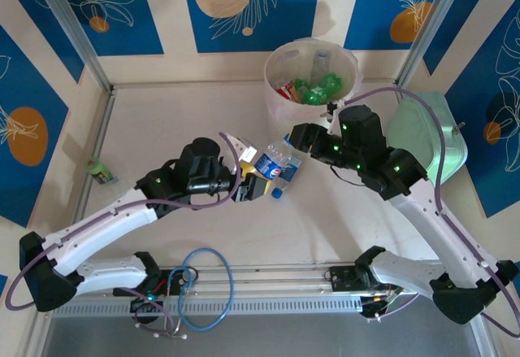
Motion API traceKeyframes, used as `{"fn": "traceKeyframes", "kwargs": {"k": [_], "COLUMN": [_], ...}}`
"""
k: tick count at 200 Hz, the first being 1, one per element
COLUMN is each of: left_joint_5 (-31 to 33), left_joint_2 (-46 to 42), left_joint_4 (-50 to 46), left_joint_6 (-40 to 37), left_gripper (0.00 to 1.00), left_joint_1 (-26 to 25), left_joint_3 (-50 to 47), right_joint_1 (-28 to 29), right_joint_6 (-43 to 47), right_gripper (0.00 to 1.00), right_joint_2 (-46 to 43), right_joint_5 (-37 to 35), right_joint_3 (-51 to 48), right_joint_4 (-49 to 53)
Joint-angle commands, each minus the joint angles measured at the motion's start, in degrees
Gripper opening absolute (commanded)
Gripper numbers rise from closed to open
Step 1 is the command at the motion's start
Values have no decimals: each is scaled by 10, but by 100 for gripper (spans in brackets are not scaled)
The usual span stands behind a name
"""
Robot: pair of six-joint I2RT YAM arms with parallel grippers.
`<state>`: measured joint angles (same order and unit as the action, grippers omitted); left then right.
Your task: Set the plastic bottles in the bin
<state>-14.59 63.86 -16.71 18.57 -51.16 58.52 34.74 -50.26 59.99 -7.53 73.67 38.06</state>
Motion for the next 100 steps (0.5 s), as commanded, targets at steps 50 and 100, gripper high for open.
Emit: {"fn": "traceKeyframes", "kwargs": {"k": [50, 100], "left_joint_5": [-23, -22], "left_joint_2": [-22, -23], "left_joint_4": [33, 40], "left_joint_6": [3, 4], "left_gripper": [61, 61], "left_joint_1": [-6, -5], "left_joint_3": [-14, -14], "right_joint_1": [21, 29], "right_joint_6": [-7, -6], "right_gripper": [54, 51], "right_joint_2": [24, 31], "right_joint_5": [-1, -2], "right_joint_3": [28, 32], "right_joint_4": [-26, -29]}}
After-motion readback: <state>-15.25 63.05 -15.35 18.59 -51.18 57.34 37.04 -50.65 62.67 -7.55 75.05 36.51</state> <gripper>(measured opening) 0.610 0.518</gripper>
